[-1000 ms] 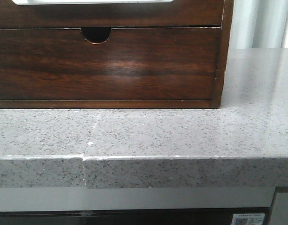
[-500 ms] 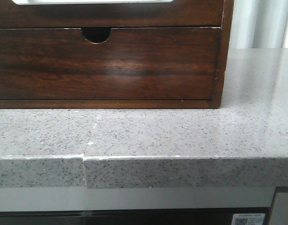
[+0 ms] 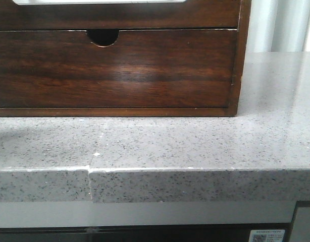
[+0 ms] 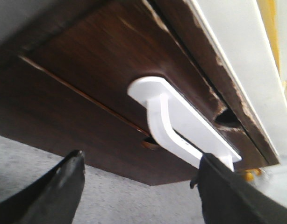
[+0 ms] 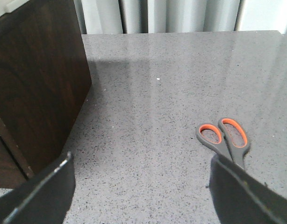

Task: Put scissors in drawer with both arms
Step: 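Grasp the white drawer handle with the left gripper, then pull the drawer open toward the robot with the left gripper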

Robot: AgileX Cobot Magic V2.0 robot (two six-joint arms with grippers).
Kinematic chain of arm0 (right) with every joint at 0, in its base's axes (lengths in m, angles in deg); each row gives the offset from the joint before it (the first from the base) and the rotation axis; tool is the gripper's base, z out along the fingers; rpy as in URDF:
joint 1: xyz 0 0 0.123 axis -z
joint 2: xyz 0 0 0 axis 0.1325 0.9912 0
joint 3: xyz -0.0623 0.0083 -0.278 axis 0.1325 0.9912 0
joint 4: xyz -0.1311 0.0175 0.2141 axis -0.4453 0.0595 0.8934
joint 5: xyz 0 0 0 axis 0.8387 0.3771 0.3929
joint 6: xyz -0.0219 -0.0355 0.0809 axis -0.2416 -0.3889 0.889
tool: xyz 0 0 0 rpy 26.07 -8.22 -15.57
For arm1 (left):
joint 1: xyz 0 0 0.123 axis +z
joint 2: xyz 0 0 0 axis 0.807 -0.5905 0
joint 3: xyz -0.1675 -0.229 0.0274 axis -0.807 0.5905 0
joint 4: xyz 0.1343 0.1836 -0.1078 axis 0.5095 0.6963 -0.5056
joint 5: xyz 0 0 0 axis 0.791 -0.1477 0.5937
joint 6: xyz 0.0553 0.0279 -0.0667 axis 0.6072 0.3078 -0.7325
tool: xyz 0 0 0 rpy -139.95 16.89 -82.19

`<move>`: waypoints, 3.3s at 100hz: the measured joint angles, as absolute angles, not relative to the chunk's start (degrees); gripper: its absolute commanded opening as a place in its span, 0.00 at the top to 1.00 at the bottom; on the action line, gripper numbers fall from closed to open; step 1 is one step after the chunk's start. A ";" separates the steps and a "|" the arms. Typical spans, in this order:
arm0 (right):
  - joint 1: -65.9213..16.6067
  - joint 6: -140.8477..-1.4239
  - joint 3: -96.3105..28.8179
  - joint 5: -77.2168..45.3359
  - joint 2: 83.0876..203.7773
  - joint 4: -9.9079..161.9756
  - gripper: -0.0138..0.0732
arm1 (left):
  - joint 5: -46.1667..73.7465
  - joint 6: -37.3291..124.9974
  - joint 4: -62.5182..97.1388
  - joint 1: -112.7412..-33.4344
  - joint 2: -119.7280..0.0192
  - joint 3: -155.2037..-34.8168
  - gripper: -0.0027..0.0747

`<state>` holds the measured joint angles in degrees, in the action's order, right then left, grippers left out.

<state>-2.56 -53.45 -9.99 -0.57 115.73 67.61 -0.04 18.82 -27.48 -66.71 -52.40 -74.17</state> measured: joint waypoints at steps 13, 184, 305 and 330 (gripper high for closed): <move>-2.56 -53.45 -9.99 -0.57 115.73 67.61 0.23 | -1.24 28.68 -38.78 -67.17 -56.36 -74.38 0.37; -2.56 -53.45 -9.99 0.82 115.73 67.61 0.23 | -17.35 49.66 -58.15 -63.33 -71.55 -78.51 0.78; -2.56 -53.45 -9.99 1.20 115.73 67.61 0.23 | -20.70 51.17 -54.58 -61.63 -41.16 -57.86 0.52; -2.56 -53.45 -9.99 1.20 115.73 67.61 0.23 | -22.41 52.88 -49.96 -61.63 -40.64 -58.22 0.46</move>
